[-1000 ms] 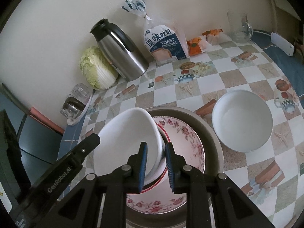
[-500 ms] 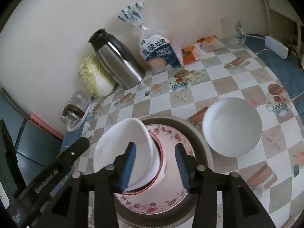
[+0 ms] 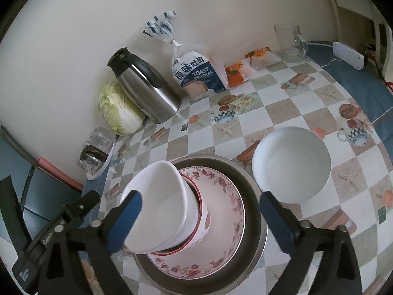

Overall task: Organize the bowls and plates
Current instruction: 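Open both tools to release the white square bowl, then move both tools away from the basin toward the large white round bowl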

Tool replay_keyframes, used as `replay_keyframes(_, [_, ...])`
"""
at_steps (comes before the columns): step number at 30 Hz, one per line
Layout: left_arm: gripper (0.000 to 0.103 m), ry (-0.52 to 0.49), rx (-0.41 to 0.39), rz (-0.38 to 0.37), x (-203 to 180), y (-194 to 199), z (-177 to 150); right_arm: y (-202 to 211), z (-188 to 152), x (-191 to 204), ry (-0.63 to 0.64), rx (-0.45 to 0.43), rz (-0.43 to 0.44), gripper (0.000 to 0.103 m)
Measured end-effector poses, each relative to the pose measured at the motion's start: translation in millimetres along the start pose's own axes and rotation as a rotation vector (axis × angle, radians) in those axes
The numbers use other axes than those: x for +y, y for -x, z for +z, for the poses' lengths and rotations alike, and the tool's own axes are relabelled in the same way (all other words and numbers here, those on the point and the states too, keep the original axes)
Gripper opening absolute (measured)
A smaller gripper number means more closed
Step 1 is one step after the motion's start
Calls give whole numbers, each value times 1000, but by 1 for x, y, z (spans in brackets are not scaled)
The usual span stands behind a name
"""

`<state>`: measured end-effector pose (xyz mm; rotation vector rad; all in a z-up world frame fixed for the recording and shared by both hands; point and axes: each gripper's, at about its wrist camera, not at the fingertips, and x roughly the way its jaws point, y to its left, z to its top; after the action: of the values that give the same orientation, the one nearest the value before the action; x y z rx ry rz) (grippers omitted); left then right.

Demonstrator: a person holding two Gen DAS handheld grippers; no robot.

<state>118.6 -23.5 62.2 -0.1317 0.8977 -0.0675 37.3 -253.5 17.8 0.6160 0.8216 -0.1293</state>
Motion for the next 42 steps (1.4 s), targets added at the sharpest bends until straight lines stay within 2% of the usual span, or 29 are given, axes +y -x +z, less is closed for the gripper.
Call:
replay_keyframes(6, [95,34,-40,1,4,11,1,12,0,-2,-10,-39,-9,103])
replay_keyframes(12, [95,9,-79,-19,-7,24,3,32,7,-13,-22,-109,-22,103])
replay_keyframes(18, [95,-68,-152,-57,-38,47,15,40,21,-42,-57,-148,-83,103])
replay_keyframes(24, [95,-204,-148,-121,-94,51,24,43,31,-80,-101,-163,-179,103])
replay_keyframes(28, [95,-377,-101,-171,-153,42,19,42,34,-103,-148,-160,-195,103])
replay_keyframes(31, [95,-462,-26,-202,-189,24,11,37,34,-115,-166,-145,-195,103])
replay_keyframes(34, [95,-526,63,-202,-219,-2,-1,31,33,-127,-183,-127,-207,103])
replay_keyframes(38, [95,-581,165,-154,-244,-35,-16,15,30,-147,-224,-83,-209,103])
replay_keyframes(42, [95,-626,184,-112,-254,-50,-23,-3,25,-164,-250,-37,-231,103])
